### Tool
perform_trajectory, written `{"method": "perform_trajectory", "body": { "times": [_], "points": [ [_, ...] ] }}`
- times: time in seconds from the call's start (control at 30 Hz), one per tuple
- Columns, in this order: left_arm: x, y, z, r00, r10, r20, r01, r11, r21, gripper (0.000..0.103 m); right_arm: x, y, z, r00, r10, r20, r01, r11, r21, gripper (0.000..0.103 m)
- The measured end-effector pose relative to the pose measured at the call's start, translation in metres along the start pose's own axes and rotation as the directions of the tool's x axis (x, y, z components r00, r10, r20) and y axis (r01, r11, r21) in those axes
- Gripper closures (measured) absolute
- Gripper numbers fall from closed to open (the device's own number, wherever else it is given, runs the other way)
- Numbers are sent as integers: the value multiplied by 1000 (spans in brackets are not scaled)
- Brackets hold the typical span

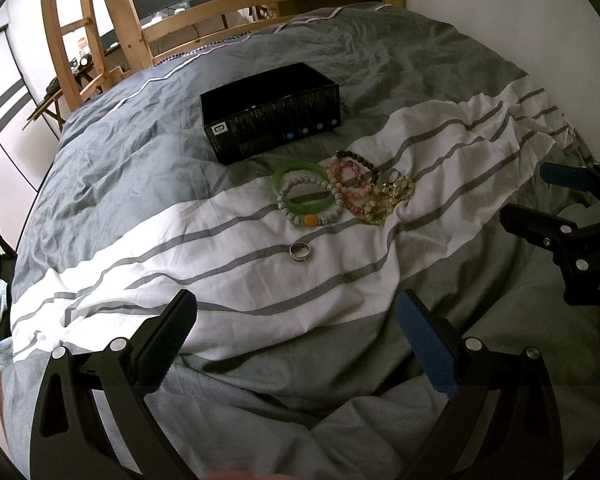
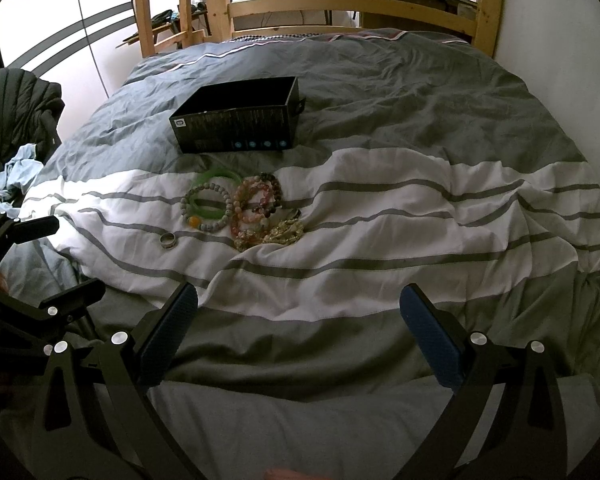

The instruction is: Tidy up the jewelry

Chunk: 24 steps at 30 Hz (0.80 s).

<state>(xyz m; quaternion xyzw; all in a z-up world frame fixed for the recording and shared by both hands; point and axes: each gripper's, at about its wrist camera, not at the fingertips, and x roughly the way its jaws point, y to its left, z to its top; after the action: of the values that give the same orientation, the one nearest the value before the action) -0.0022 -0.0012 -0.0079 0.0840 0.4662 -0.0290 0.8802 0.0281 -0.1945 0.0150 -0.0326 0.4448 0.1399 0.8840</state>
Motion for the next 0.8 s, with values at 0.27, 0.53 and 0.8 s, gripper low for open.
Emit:
{"method": "perform_trajectory", "body": {
  "times": [0.27,0.53,0.8],
  "points": [
    [5,-2,-3,1000,-4,-22,5,1000,10,5,6,4,-4,1000,-6,-13,6,1000,-10,3],
    [16,-4,5,998,-26,-65,27,999,22,5,13,2,2,999,1,-41,-1,1000,-15,3],
    [48,0,28,990,-60,-127,57,998,-26,5,36,-1,15,997,21,-72,-22,1000,-8,3]
  ]
}}
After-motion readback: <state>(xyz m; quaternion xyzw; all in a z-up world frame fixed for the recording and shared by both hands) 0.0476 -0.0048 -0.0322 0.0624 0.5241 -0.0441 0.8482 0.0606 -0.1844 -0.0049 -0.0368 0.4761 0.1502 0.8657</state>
